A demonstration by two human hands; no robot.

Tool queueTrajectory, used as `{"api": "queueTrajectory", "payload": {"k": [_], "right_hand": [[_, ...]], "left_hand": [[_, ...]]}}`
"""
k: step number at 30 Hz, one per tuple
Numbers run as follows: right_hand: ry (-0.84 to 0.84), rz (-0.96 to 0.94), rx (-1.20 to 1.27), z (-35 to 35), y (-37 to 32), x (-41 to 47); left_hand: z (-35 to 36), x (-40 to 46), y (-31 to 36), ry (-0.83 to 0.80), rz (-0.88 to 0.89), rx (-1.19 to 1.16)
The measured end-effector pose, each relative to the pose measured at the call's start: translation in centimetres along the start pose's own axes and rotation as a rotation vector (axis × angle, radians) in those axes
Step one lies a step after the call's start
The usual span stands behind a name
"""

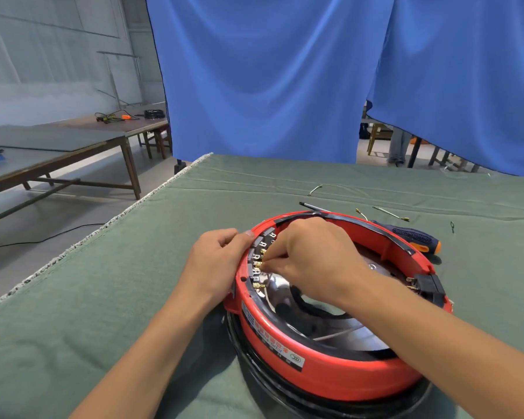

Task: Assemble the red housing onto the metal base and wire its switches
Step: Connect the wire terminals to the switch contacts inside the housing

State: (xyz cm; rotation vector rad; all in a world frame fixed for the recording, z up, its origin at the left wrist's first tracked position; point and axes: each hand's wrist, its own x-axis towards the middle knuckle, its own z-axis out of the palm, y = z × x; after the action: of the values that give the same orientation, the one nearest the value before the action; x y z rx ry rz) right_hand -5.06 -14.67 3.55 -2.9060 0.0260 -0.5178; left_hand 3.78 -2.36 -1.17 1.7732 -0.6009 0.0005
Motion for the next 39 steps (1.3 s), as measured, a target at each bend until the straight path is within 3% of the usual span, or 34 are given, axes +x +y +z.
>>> {"api": "queueTrajectory", "payload": {"k": [17,29,34,37,39], "right_hand": [[0.013,-0.051,0.027,-0.1,-0.6,-0.3],[-0.094,0.115,0.29,-0.3,0.3,0.3],[0.051,0.265,0.403,-1.4,1.8,-0.1],[0.084,0.271,0.325,-1.7,1.9,-0.4],[0.134,0.264,0.214,-2.3,2.5,-0.8]], "left_hand": [[0.1,0.0,0.0,-0.009,0.005,-0.002],[0.1,-0.4,0.4,-0.004,-0.055,-0.049],[-0.2,-0.7,0.7,0.019,-0.102,0.0],[-0.5,-0.9,0.8,-0.001,-0.138,0.121],[-0.8,-1.1,1.2,-0.104,-0.202,0.193]]}}
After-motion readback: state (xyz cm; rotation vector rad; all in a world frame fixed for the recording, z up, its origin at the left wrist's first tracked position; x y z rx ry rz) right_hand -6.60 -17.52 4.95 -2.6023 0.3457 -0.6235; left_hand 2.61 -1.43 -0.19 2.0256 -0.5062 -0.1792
